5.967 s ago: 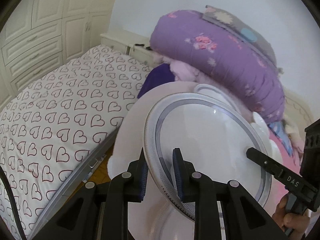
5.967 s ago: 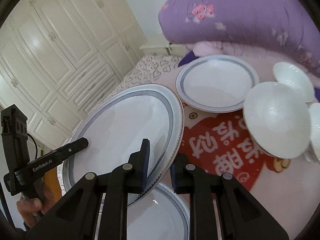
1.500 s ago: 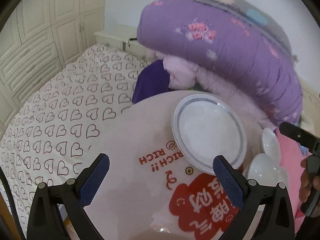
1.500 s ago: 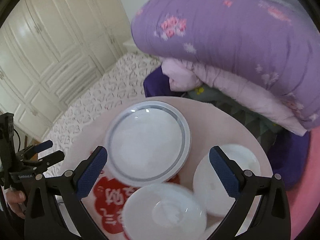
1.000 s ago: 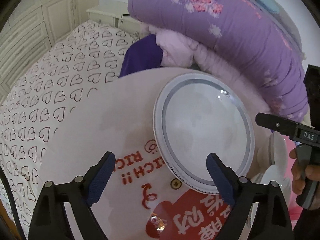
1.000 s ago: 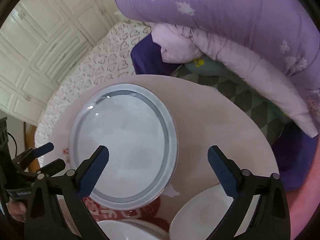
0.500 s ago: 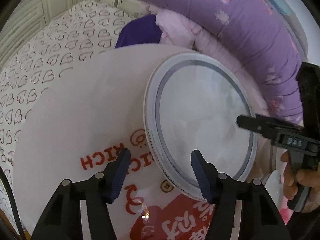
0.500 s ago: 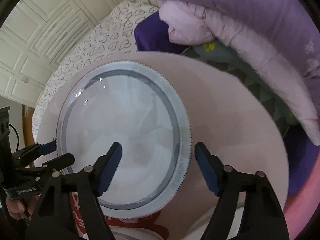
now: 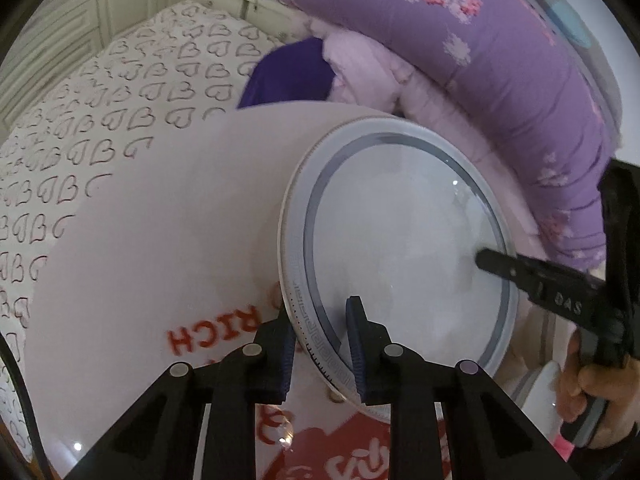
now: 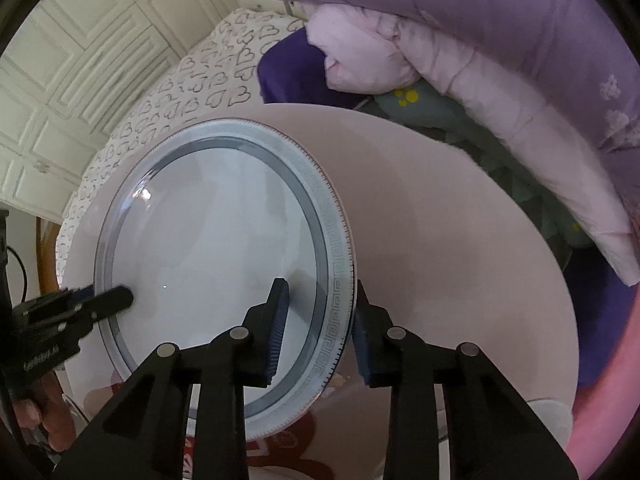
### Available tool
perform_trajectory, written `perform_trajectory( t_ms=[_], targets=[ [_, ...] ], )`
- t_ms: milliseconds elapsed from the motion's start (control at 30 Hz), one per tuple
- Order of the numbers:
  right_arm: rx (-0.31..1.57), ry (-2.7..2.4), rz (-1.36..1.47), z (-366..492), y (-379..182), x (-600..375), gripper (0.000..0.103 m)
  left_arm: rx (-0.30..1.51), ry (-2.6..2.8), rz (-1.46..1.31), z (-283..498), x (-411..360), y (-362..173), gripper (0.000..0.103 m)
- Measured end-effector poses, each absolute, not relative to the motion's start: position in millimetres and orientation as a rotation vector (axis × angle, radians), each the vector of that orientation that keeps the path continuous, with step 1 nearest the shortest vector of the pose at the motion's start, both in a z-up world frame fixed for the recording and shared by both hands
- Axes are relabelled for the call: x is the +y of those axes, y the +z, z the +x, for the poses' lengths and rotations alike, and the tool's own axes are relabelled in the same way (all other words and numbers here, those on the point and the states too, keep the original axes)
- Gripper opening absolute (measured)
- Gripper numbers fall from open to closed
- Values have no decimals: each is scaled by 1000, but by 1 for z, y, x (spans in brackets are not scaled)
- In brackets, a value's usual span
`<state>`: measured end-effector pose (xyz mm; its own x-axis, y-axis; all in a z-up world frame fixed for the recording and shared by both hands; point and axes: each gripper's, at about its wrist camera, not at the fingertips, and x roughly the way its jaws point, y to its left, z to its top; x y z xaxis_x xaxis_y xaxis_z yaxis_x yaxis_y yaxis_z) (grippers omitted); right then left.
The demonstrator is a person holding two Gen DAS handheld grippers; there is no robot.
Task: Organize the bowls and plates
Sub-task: 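Close both tools on the rim of the grey-rimmed plate, then lift the plate with both tools and carry it toward the plate stack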
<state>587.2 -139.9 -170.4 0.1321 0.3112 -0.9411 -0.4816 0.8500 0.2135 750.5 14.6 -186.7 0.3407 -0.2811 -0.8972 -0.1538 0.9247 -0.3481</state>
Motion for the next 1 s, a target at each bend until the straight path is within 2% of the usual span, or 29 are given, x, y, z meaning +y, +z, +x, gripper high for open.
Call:
perform_trajectory(
  t_ms=[500, 1000],
  targets=[
    [1258, 627, -134, 554, -156, -121, 25, 1179, -42, -409, 719, 43, -169, 20],
    [1121, 647, -68, 499, -117, -118, 23, 1037, -51, -398, 638, 75, -113, 19]
  ],
)
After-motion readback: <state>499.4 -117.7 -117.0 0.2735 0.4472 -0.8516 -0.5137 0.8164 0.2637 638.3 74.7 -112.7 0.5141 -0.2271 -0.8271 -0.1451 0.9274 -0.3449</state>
